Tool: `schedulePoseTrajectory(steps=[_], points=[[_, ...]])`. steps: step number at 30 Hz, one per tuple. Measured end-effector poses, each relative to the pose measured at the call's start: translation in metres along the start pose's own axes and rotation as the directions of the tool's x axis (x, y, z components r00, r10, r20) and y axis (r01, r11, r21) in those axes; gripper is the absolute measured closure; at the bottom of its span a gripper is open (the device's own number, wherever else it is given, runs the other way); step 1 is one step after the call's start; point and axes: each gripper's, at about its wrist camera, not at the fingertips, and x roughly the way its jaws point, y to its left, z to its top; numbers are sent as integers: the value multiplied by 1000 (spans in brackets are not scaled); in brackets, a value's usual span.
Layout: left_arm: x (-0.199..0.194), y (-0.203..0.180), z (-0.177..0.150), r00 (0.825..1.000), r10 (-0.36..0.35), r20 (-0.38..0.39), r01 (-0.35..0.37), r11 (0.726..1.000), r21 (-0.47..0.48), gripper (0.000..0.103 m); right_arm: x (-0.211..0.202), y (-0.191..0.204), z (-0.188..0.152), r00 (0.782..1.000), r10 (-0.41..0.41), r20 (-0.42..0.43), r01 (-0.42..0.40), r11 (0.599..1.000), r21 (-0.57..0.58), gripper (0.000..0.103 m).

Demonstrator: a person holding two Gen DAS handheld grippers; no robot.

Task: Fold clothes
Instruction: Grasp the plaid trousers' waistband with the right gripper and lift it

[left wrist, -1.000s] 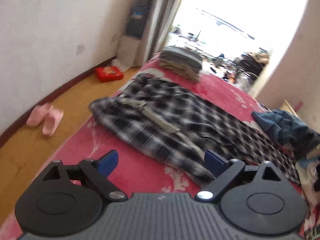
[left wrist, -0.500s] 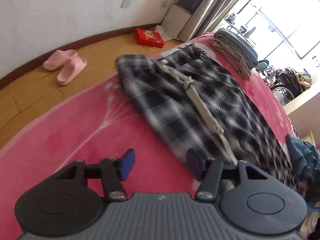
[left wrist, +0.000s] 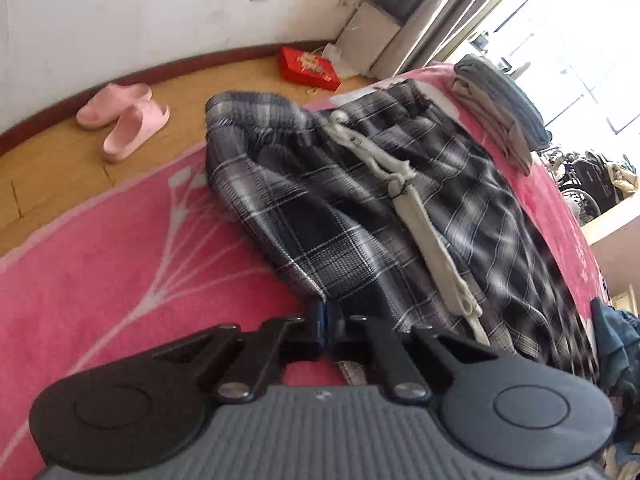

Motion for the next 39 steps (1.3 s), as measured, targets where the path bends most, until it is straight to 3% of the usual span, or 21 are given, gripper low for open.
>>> schedulePoseTrajectory(steps=[1,4,8,15,18,21,23,25,27,30,32,36,39], points=[[-2,-1,2,1000,1,-2,-1,1000,9,102,-1,1,1,1000,1,2,-1,1000,-4,95],[-5,-4,8,999,4,-33,-3,999,32,102,-7,6,5,1000,13,3,-13,1000,-25,100],[-10,-8,16,997,10,-74,-5,998,61,102,-27,29,7,999,44,-28,-47,994,-95,101],[-18,-14,31,989,22,-146,-6,994,113,98,-21,9,5,986,-92,-140,79,993,-91,101],[-19,-2,19,987,13,-160,4,994,108,77,-21,2,2,987,-73,-141,66,996,-57,101],[-27,8,4,989,-7,-148,22,994,103,69,-20,3,2,991,-51,-126,45,998,-52,97],[-31,10,-5,987,-25,-156,43,993,108,67,-16,5,4,991,-38,-128,30,998,-62,94],[-33,11,-13,983,-50,-174,69,992,106,66,-9,6,5,990,-48,-130,37,996,-82,84],[-33,9,-20,979,-76,-192,98,989,108,65,-4,6,5,989,-48,-139,35,994,-100,84],[-36,7,-26,973,-109,-203,133,985,109,61,-7,13,2,987,-18,-159,-6,989,-148,101],[-36,6,-30,965,-140,-224,164,982,93,57,-15,14,-1,985,-35,-168,5,985,-173,101],[-32,0,-41,942,-188,-277,217,973,76,56,-25,-5,-5,976,-76,-205,52,991,-120,101],[-24,-9,-48,936,-192,-294,228,969,93,56,-31,-4,-6,978,-51,-204,32,995,-97,101]])
